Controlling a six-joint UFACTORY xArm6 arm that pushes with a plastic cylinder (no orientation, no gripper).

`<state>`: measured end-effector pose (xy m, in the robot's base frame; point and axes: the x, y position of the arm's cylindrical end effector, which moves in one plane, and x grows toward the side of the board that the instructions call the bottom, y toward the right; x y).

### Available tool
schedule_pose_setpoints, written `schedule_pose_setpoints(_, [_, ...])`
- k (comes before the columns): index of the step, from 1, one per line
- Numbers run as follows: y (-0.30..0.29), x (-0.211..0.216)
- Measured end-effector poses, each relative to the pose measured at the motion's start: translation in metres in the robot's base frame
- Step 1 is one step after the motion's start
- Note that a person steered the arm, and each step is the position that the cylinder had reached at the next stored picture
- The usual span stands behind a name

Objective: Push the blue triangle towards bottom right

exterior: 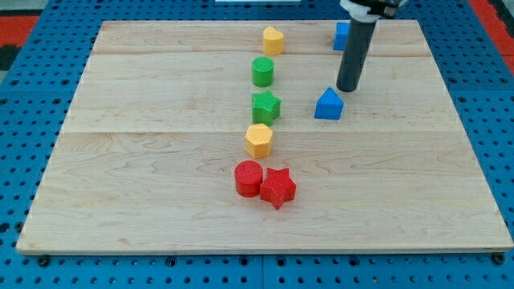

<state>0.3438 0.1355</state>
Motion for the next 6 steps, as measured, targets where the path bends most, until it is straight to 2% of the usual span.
schedule_pose_setpoints(1, [-0.037,0.0])
schedule_pose_setpoints(2, [-0.04,0.039])
schedule_pose_setpoints(3, [-0.014,0.096])
schedule_pose_setpoints(5, [0.015,0.139])
schedule_pose_setpoints(6, [0.038,0.182])
